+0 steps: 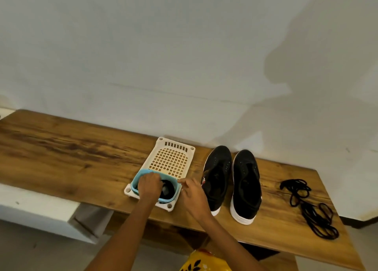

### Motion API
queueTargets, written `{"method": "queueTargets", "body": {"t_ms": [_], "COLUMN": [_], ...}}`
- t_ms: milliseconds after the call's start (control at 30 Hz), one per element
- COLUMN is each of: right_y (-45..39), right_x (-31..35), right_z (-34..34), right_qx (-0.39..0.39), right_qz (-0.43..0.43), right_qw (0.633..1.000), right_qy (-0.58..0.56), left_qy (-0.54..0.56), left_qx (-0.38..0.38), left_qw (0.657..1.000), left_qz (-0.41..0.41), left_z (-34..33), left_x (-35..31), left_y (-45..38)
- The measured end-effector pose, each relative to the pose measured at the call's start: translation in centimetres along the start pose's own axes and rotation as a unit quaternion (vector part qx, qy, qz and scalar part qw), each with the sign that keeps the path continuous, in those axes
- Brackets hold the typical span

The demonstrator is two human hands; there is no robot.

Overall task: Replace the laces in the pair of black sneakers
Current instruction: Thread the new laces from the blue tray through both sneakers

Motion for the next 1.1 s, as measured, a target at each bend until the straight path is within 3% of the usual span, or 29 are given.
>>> {"method": "queueTargets", "body": {"t_ms": [67,167,267,467,567,667,833,1000,1100], "right_y": [0.5,1.4,2.2,5.2,7.4,9.6,13.4,16.2,17.5], "right_x": [0.0,1.4,4.0,11.9,15.7,18.5,21.7,20.3,19.2], "right_z": [1.5,5.0,9.4,19.0,24.8,30.7,40.2,45.6,47.4], "right_qx": [-0.022,-0.036,-0.012,-0.032,-0.066,-0.114,-0.2,-0.299,-0.356], "right_qz": [-0.006,-0.013,0.02,0.039,0.044,0.087,0.191,0.191,0.187], "right_qw": [1.0,0.997,0.993,0.971,0.952,0.933,0.868,0.82,0.757], "right_qy": [-0.022,-0.061,-0.114,-0.232,-0.297,-0.33,-0.412,-0.449,-0.515], "left_qy": [0.112,0.318,0.379,0.477,0.552,0.64,0.54,0.489,0.462], "left_qx": [-0.023,-0.02,-0.019,-0.005,-0.016,0.032,0.121,0.101,0.11], "left_qw": [0.993,0.947,0.912,0.839,0.789,0.726,0.77,0.821,0.838], "left_qz": [0.011,-0.042,-0.157,-0.261,-0.27,-0.251,-0.317,-0.278,-0.27], "left_z": [1.2,5.6,12.8,25.4,29.6,30.6,25.7,24.2,24.3], "left_x": [-0.4,-2.7,-6.3,-14.0,-17.0,-19.0,-20.6,-20.0,-19.3], "left_y": [0.3,1.0,3.0,8.4,12.0,15.2,17.6,17.3,17.5]}}
Point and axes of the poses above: each hand's wrist, its own y-axis away from the middle knuckle, its own z-axis out of the back of the hand, x = y × z, the point moved 1 cm from there along -y, towards the middle knuckle, and after that the axes turned 3 degrees about -x, right-handed, at the moved point
